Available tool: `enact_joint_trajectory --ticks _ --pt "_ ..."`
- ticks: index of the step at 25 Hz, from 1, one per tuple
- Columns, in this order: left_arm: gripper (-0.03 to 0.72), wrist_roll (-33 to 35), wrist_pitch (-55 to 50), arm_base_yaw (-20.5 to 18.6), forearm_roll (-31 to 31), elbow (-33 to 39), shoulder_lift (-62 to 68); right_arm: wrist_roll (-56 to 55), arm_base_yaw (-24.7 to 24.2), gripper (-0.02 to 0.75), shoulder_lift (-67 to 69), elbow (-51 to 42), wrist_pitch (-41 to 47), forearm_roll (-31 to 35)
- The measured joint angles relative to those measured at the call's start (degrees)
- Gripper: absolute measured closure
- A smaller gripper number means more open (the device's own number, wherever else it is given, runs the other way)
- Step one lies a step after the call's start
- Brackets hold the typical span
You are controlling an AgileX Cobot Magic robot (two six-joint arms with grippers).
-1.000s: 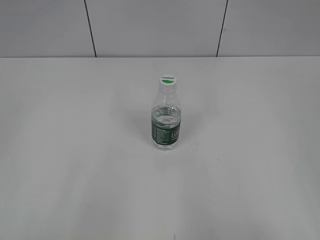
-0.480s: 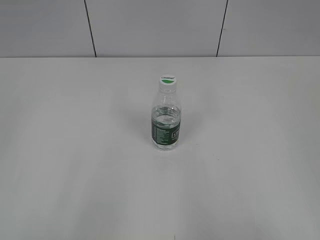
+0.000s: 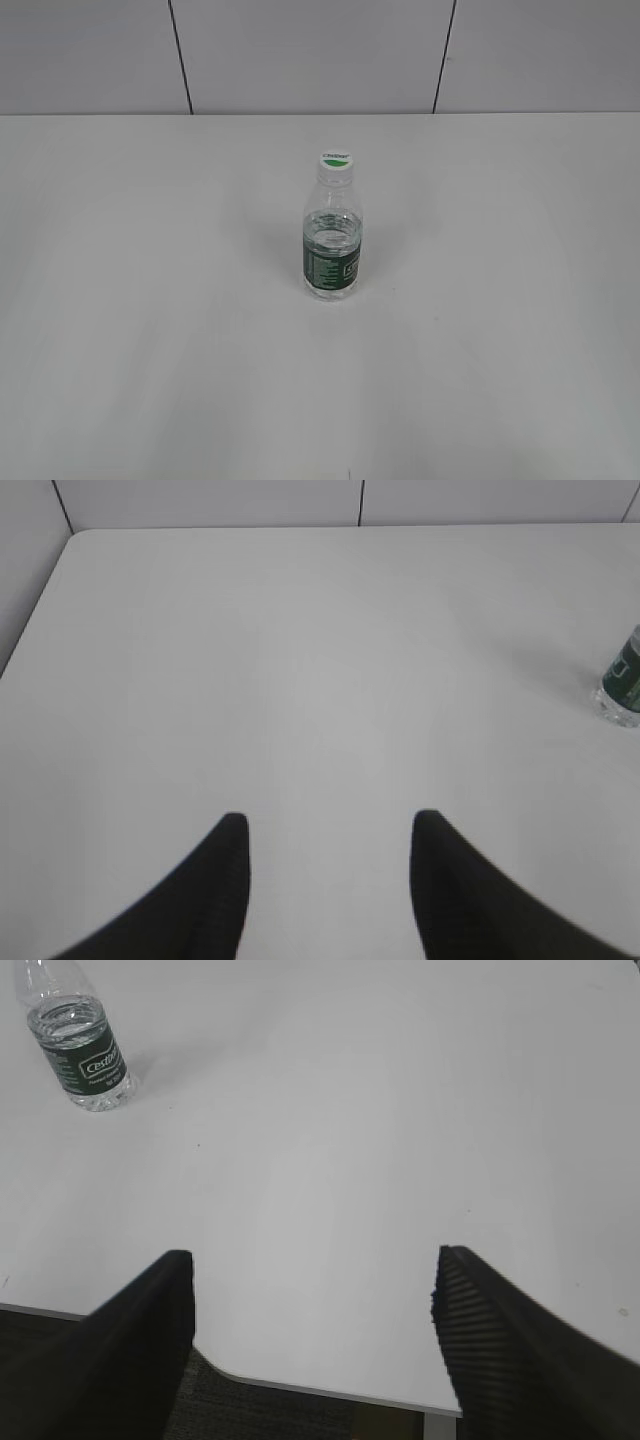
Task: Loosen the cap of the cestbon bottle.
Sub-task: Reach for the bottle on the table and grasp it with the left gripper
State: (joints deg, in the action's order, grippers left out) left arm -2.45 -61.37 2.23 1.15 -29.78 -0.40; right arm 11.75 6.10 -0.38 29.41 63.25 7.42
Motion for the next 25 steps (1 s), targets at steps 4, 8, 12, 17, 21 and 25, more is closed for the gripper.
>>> enact_joint_trajectory --ticks 4,8,12,17,21,25 --pt "0.358 0.0 0.0 0.0 0.0 0.0 0.0 0.0 0.0 0.169 0.0 0.0 0.0 0.0" --pt "0.359 0.0 0.0 0.0 0.0 0.0 0.0 0.0 0.0 0.169 0.0 0.0 0.0 0.0" --pt "0.360 0.0 0.0 0.0 0.0 0.0 0.0 0.0 0.0 0.169 0.0 0.0 0.0 0.0" --pt "0.338 0.0 0.0 0.0 0.0 0.0 0.0 0.0 0.0 0.169 0.0 0.0 0.0 0.0" --pt "0.193 0.0 0.0 0.0 0.0 0.0 0.0 0.0 0.0 0.169 0.0 0.0 0.0 0.0" --pt "0.125 0.0 0.3 0.0 -0.2 -0.1 0.0 0.0 0.0 0.169 0.0 0.0 0.0 0.0"
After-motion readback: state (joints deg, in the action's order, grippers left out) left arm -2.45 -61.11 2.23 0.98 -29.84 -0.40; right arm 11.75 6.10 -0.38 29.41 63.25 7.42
